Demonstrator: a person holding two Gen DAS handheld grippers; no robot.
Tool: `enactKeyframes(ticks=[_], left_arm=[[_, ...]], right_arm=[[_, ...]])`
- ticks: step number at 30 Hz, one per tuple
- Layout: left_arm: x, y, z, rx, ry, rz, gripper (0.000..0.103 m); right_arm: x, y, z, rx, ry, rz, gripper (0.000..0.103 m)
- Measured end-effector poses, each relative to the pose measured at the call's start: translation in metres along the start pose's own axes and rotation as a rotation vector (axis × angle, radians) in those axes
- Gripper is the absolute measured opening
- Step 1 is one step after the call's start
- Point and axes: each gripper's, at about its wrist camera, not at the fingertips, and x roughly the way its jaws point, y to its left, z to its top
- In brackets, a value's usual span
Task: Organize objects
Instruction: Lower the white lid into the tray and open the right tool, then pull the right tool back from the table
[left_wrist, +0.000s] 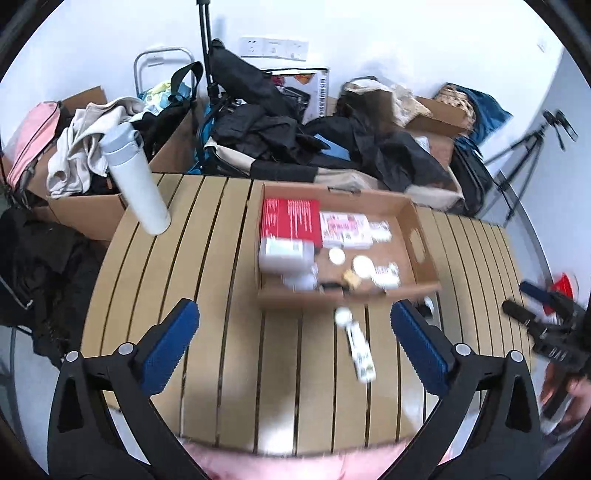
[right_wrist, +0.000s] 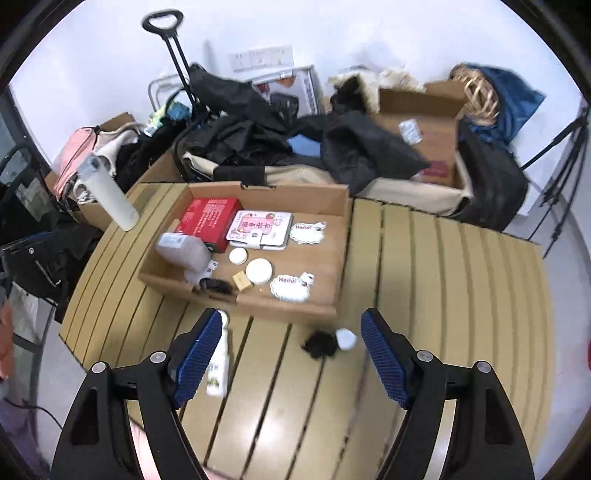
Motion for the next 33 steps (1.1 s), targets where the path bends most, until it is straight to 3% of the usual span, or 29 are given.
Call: enactKeyframes(ticks=[6,11,18,21,26,30,33], left_arm=[[-0.042,-0.007,-0.051,0.101,-0.012,0.042,0.103],[-0.068,-0.003,-0.075,0.103,-0.026,0.047,0.103],[-0.118,0.002,-0.128,0.133,-0.146,0.067,0.103],[-0.135,0.005,-0.162,0.123,-0.2,0.124,0.103],[-0.163,0.013,-0.228,0.098,-0.276,0.108,0.103],[-0.158,0.016,-0.287,0.052,-0.259,0.092,0.103],[-0.143,0.011,-0.307,0.078,-0.199,0.076,0.103]], right_arm=[[-0.053,0.014,-0.043,-0.054,-0.035,0.005,0.082],[-0.078,0.019,-0.068,-0.042,-0.059,-0.003,0.082],[-0.121,0.037,-0.116,-0.055,-0.131,0.003,0.082],[-0.138,0.049,-0.149,-0.06,-0.159,0.01,0.082],[-0.157,0.072,-0.216,-0.061,-0.191,-0.019,0.082],[-0.164,0.087,-0.262,-0.051,-0.198,0.01,0.082],[-0.159,0.091,-0.287,-0.034,-0.178,0.03,0.082]])
